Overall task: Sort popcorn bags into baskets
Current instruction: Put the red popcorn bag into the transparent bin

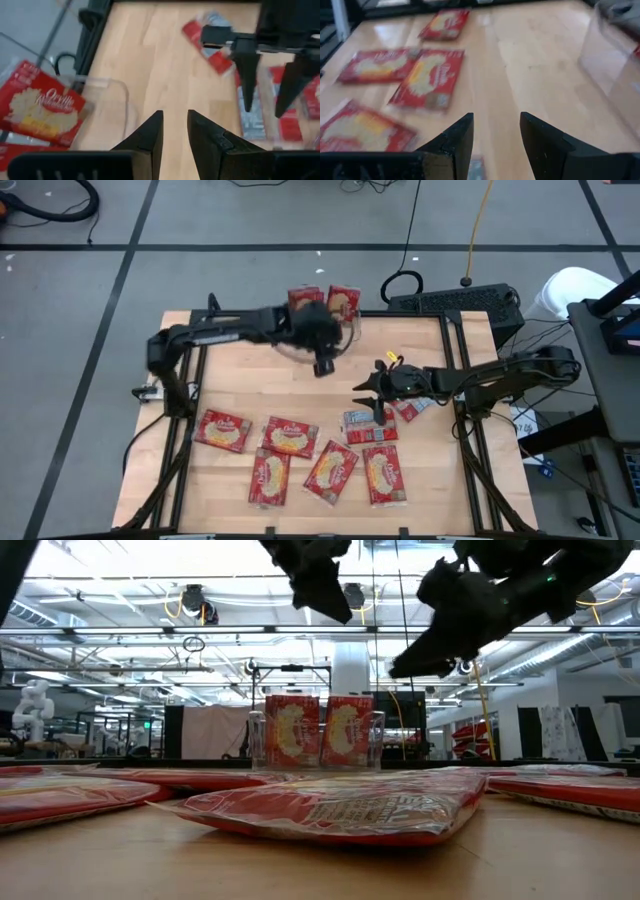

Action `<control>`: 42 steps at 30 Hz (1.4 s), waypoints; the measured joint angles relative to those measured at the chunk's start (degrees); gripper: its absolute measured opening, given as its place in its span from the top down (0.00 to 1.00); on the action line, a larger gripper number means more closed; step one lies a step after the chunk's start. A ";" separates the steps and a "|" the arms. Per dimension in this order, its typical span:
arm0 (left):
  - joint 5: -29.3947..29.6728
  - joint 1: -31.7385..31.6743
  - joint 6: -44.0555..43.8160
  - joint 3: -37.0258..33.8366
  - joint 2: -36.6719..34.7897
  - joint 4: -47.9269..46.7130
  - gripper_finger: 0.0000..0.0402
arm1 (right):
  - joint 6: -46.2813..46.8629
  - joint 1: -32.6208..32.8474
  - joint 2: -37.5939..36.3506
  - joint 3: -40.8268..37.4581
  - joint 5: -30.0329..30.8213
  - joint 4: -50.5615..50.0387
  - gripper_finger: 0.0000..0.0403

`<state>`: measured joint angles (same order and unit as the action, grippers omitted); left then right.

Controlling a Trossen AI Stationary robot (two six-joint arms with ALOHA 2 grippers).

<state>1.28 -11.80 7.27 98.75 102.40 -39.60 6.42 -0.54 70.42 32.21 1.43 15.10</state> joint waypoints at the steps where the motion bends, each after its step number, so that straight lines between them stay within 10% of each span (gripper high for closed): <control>1: 0.68 1.18 -0.69 -3.37 -2.09 2.41 0.77 | -0.01 0.45 -0.70 -0.02 0.03 -1.16 0.62; 15: 6.04 16.22 -7.21 -37.37 -17.45 36.86 0.77 | 3.91 10.39 -2.07 0.00 2.47 -17.91 0.60; 29: 11.42 24.95 -13.86 -46.66 -16.76 49.99 0.77 | 27.23 30.94 -0.56 0.02 16.41 -32.90 0.53; 42: 12.42 26.92 -13.40 -48.36 -16.75 57.74 0.77 | 24.37 33.45 10.91 0.06 25.67 -29.08 0.56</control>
<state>13.69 15.11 -6.13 50.39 85.65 18.14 30.79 32.91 81.34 32.27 27.11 -13.98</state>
